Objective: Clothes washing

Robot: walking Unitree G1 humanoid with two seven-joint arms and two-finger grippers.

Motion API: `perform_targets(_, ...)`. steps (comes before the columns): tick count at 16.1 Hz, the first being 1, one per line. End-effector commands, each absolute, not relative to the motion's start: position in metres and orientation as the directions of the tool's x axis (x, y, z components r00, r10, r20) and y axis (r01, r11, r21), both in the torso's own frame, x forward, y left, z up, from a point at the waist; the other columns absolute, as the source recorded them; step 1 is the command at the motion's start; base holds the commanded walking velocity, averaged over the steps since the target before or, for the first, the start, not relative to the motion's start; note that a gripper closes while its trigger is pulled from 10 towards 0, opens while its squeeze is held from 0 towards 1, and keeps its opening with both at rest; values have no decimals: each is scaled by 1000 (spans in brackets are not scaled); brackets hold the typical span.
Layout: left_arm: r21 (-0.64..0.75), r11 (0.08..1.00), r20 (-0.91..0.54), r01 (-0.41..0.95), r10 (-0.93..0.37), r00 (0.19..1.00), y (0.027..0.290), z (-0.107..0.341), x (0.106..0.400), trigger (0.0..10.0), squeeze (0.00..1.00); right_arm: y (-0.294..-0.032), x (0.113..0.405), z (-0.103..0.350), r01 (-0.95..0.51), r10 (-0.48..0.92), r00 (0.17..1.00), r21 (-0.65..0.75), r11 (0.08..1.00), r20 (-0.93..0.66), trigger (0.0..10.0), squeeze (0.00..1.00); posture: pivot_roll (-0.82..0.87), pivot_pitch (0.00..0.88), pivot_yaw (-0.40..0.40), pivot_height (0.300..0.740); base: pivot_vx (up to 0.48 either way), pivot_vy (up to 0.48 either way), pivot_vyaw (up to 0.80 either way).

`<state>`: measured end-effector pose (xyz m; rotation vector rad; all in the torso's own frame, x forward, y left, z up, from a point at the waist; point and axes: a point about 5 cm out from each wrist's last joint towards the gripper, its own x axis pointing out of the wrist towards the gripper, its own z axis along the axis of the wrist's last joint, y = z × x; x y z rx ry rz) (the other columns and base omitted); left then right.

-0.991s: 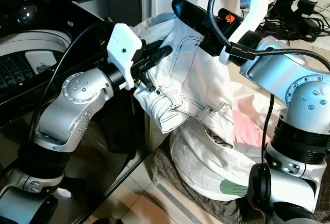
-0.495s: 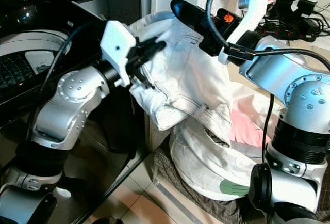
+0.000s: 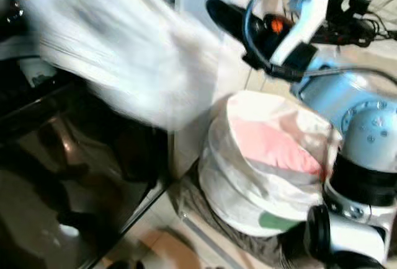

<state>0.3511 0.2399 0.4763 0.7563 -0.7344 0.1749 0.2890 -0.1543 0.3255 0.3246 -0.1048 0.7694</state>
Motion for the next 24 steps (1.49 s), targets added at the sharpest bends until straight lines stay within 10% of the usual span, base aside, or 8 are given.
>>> perform_targets(1,559,661,744,-501,-133,655,229,504,340,0,0,-150,287,327,-710,676,705,218,670,217,10000,0,25,0,-36,740,0,0,0)
perform_targets(4,546,710,712,-445,-113,693,223,509,350,0,0,-149,288,318,-686,657,727,193,701,199,10000,0,30,0,-15,740,0,0,0)
perform_targets(5,595,728,577,-340,-92,812,223,477,374,10000,0,-145,288,310,-681,658,732,184,709,177,10000,0,29,0,-4,740,0,0,0)
perform_targets(9,702,710,140,-64,-50,989,224,348,417,10000,0,-122,284,290,-699,692,714,166,695,108,10000,0,18,0,-6,740,0,0,0)
perform_targets(16,677,714,-261,179,6,965,241,281,416,10000,0,-106,277,279,-741,744,667,147,655,49,10000,0,18,0,-17,740,0,0,0)
perform_targets(17,676,711,-282,194,6,959,243,281,415,10000,329,-105,276,278,-746,750,660,144,650,39,10000,0,18,0,-17,740,0,0,0)
perform_targets(18,693,689,-305,212,15,952,246,284,414,10000,1000,-102,274,274,-759,765,644,134,637,13,10000,0,24,0,-19,740,0,0,0)
perform_targets(24,747,646,-248,156,53,967,253,307,412,10000,1000,-104,278,269,-742,753,657,156,652,-21,10000,0,29,0,-23,740,0,0,0)
